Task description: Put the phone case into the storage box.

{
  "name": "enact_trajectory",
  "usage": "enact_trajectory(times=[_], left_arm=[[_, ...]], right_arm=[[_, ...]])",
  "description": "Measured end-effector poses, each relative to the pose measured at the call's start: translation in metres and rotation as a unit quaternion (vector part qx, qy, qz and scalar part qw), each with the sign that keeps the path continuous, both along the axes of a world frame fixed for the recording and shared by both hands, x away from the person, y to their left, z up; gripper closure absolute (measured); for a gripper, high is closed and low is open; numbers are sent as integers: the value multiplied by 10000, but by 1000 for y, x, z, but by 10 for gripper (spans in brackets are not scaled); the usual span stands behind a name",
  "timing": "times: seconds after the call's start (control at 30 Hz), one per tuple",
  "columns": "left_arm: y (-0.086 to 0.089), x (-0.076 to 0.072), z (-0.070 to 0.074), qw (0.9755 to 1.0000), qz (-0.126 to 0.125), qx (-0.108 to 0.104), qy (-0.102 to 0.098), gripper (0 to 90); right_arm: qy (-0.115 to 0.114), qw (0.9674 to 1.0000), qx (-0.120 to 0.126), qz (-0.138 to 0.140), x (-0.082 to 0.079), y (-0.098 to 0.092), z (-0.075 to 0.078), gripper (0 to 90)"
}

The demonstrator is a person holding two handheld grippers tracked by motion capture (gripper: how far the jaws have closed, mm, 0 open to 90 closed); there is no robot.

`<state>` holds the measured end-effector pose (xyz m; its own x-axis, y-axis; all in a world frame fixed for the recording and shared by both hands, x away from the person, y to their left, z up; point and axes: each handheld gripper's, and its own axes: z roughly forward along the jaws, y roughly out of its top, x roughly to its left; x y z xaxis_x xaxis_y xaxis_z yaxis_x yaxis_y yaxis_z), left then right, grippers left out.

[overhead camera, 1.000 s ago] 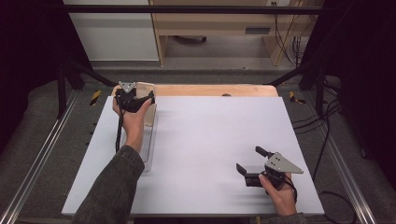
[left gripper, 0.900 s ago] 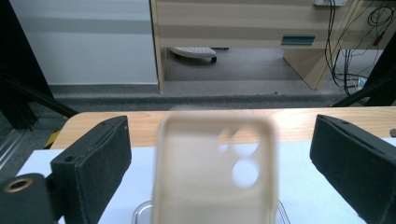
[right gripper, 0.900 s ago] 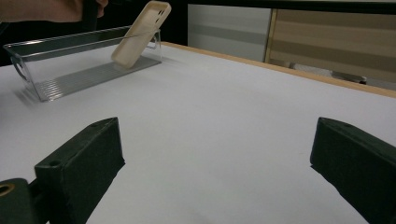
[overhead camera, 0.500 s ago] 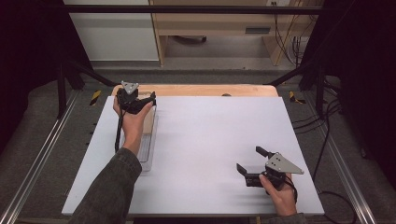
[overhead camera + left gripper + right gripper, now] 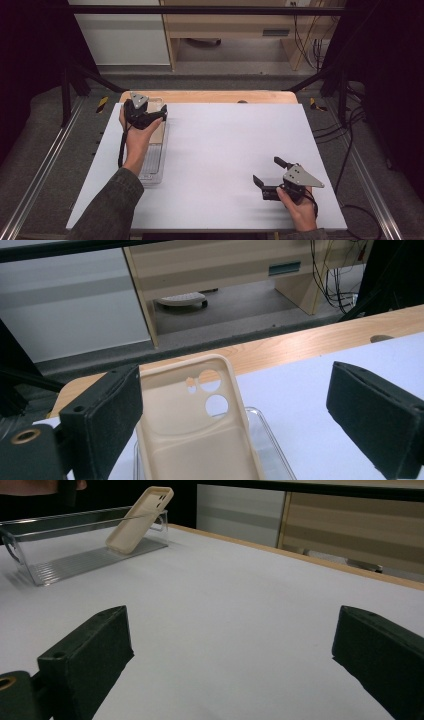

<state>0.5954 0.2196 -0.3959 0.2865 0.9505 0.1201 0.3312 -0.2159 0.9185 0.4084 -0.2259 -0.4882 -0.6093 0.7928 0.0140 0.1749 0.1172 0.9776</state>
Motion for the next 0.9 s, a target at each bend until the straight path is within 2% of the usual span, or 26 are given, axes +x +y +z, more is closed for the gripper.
enact_trajectory(times=[0.07, 0.13, 0.2, 0.5, 0.63, 0.8, 0.87, 0.9], left_arm=[[2, -3, 0, 10000, -53, 25, -17, 78], [4, -6, 0, 9999, -102, -128, -29, 81], [6, -8, 0, 9998, -112, -151, -42, 84], [8, -15, 4, 9994, -222, 207, -185, 85], [7, -18, 4, 9992, -314, 187, -171, 85], [4, -21, 4, 9985, -384, 297, -251, 84], [3, -24, 4, 9981, -396, 401, -257, 81], [2, -25, 4, 9974, -351, 554, -295, 68]], right_arm=[[-22, 10000, 0, -24, 0, 1, 0, 29], [-49, 10000, 29, -66, 0, 2, 1, 28], [-72, 10000, 29, -55, 1, 4, 1, 29], [-114, 9999, 65, -60, -3, 8, 2, 25], [-78, 9999, 85, -35, -2, 8, 2, 27], [-77, 10000, -11, 7, -3, 10, 3, 28], [-91, 10000, -2, -1, -4, 10, 4, 27], [-91, 10000, 14, -17, -4, 10, 5, 27]])
